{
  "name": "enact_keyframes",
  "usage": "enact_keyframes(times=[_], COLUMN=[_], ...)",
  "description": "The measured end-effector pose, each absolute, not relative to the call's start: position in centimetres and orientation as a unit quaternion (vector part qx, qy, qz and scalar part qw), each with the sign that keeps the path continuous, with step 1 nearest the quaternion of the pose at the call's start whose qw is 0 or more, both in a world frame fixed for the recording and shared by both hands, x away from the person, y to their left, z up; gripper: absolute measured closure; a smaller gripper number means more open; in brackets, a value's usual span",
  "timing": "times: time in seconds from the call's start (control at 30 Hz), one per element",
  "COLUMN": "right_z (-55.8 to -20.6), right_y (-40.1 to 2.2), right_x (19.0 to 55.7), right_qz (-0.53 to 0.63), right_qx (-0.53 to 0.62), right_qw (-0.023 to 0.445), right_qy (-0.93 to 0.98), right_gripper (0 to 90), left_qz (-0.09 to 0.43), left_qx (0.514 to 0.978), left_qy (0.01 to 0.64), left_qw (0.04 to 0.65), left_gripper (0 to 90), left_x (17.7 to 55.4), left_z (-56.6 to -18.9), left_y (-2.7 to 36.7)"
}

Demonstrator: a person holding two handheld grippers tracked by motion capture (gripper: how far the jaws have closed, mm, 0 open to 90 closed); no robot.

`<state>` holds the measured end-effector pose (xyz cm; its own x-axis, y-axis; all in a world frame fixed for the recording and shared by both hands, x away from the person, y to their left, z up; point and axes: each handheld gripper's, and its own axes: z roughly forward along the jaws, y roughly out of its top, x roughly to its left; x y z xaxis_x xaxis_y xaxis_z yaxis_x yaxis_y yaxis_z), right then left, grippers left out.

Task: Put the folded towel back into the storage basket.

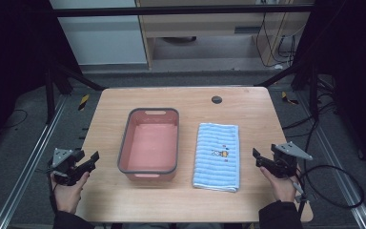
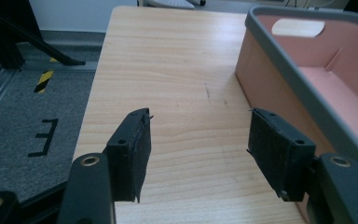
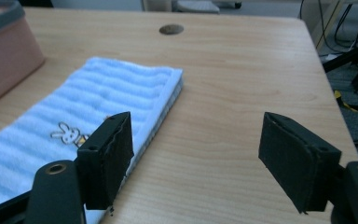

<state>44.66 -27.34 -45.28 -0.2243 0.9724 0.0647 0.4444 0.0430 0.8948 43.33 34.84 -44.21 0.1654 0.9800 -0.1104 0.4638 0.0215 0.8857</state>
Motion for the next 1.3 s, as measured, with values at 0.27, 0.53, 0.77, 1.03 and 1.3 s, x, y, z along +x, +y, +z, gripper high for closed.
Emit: enact_keyframes(times=[0.27,0.53,0.77,1.03,1.3], right_z=[-44.7,-44.2,-43.2,-42.6,-42.0], right_y=[-27.3,-26.9,-26.8,-26.5,-26.1], right_x=[44.4,44.3,44.0,44.1,44.3], right_qz=[0.435,0.440,0.452,0.449,0.452], right_qx=[0.532,0.515,0.507,0.504,0.496], right_qw=[0.319,0.313,0.311,0.314,0.309], right_qy=[0.653,0.666,0.665,0.668,0.674], right_gripper=[26.8,27.6,28.9,32.2,30.6], left_qz=[0.299,0.282,0.283,0.291,0.285], left_qx=[0.642,0.638,0.648,0.663,0.668], left_qy=[0.554,0.546,0.529,0.508,0.500], left_qw=[0.439,0.464,0.469,0.466,0.471], left_gripper=[38.0,39.1,38.1,36.3,36.8], left_x=[42.8,42.1,41.7,41.4,41.4], left_z=[-43.0,-42.0,-41.3,-40.9,-40.6], left_y=[33.7,32.7,31.4,29.8,28.9])
